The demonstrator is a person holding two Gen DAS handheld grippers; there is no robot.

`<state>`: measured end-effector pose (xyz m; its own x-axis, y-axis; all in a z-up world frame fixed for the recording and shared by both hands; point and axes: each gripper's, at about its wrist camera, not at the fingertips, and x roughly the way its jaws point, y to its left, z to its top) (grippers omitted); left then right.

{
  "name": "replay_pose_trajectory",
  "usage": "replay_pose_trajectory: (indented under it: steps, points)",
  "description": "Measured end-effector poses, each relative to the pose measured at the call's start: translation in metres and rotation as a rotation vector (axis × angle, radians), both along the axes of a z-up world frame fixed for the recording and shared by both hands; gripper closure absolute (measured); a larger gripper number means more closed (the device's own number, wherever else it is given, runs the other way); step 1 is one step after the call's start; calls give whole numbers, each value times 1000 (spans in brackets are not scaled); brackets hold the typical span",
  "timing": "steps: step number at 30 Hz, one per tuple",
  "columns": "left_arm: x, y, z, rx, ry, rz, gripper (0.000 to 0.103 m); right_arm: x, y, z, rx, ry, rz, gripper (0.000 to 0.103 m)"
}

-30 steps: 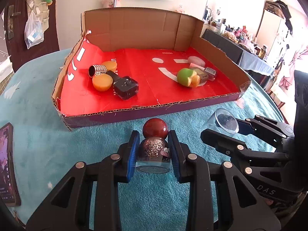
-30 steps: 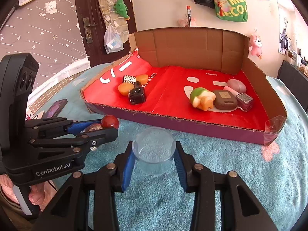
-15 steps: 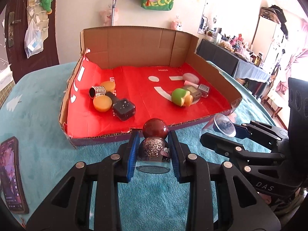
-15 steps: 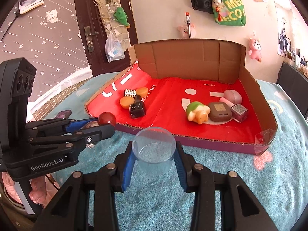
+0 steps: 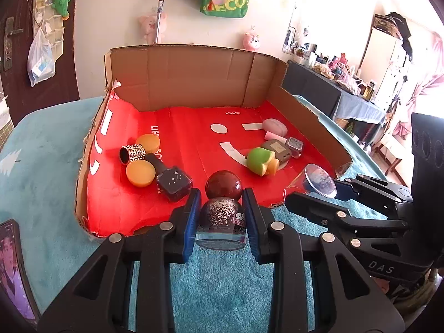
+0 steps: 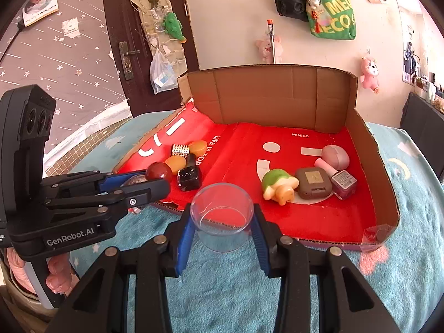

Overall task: Organize rigid objects
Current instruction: 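Carry the glitter bottle and glass cup into the red box with both grippers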

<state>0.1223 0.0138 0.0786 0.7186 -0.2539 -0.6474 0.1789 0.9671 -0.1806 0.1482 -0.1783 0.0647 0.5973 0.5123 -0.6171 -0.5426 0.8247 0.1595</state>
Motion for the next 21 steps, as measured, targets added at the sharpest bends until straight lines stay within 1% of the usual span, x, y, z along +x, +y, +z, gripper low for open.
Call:
replay_pose_trajectory:
  steps: [4, 8, 16, 21]
  points:
    - [9, -1, -2, -3, 12, -10, 74, 11, -1, -1, 1, 15, -6, 61]
    - [18, -3, -8, -16, 40, -23, 74, 20, 0, -3, 2, 36, -8, 61]
    - [38, -7, -22, -8, 94, -37, 74, 37, 3, -13, -13, 76, -25, 61]
    - [47, -7, -27, -13, 107, -44, 74, 46, 4, -19, -19, 101, -27, 61]
